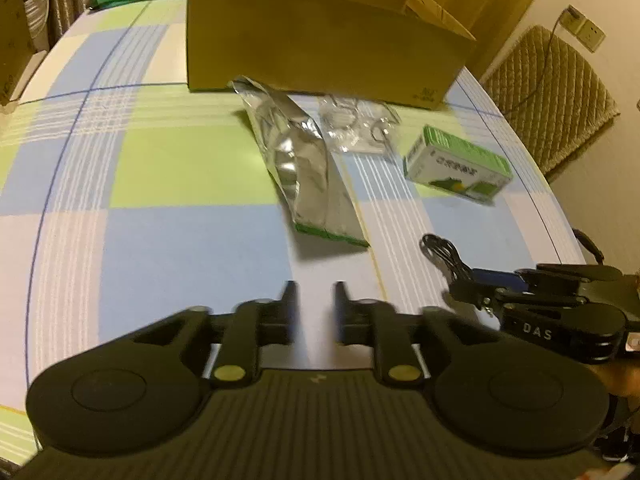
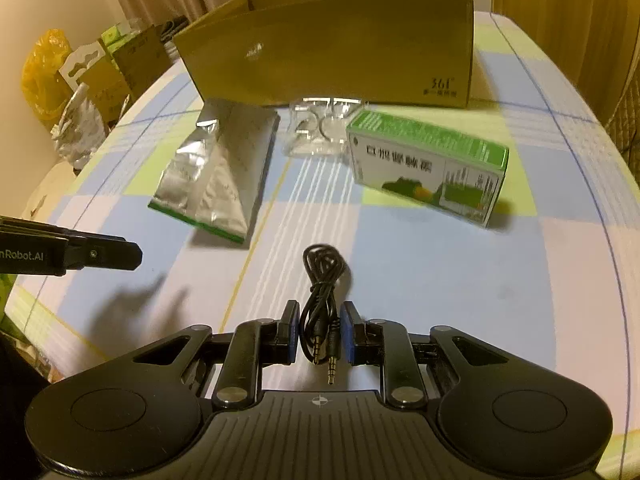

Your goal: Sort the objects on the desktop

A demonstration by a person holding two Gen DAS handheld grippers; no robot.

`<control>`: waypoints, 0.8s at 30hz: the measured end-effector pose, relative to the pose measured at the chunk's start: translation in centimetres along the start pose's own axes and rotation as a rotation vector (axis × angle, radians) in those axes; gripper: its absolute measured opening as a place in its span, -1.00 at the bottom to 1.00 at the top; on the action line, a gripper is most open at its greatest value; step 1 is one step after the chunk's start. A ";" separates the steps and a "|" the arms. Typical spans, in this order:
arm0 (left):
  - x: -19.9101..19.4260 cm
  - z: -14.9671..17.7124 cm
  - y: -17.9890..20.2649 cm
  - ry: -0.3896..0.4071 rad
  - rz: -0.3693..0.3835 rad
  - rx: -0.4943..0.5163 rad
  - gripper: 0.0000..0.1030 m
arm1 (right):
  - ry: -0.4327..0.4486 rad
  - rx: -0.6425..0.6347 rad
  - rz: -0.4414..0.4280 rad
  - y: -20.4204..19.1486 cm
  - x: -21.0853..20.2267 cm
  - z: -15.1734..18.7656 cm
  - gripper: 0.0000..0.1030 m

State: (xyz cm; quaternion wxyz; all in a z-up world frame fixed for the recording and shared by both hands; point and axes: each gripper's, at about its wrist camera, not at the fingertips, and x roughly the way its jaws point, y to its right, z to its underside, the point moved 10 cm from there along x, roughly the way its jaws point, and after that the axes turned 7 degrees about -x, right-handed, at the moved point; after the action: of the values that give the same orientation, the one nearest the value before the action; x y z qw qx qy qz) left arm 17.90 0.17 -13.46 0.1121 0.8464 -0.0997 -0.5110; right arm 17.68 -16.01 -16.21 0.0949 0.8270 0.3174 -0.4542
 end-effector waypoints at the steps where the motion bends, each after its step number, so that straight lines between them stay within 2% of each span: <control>1: 0.0 -0.3 -0.1 0.005 -0.001 -0.004 -0.46 | 0.005 -0.003 0.001 0.0 0.0 -0.2 -0.65; 3: 0.1 -0.7 -0.3 0.011 -0.004 -0.010 -0.30 | 0.011 -0.011 0.007 0.0 0.2 -0.6 -0.65; 6: 0.6 -1.6 -0.4 0.017 -0.006 -0.012 -0.17 | 0.013 -0.027 0.013 0.2 1.3 -1.3 -0.65; 10: 1.3 -2.6 -0.5 0.022 0.000 -0.018 -0.07 | 0.013 -0.040 0.015 0.4 2.7 -2.2 -0.64; 15: 2.3 -4.4 -0.9 0.036 0.006 -0.030 0.34 | 0.021 -0.062 0.015 0.4 4.3 -3.7 -0.63; 24: 5.6 -6.7 -0.5 0.003 0.037 -0.026 0.37 | 0.043 -0.122 0.039 0.6 6.1 -5.5 -0.64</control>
State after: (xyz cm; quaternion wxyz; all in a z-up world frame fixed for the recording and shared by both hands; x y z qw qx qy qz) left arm 26.39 -0.36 -15.30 0.1329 0.8437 -0.1087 -0.5086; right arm 24.19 -11.34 -18.12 0.1472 0.8354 0.3301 -0.4142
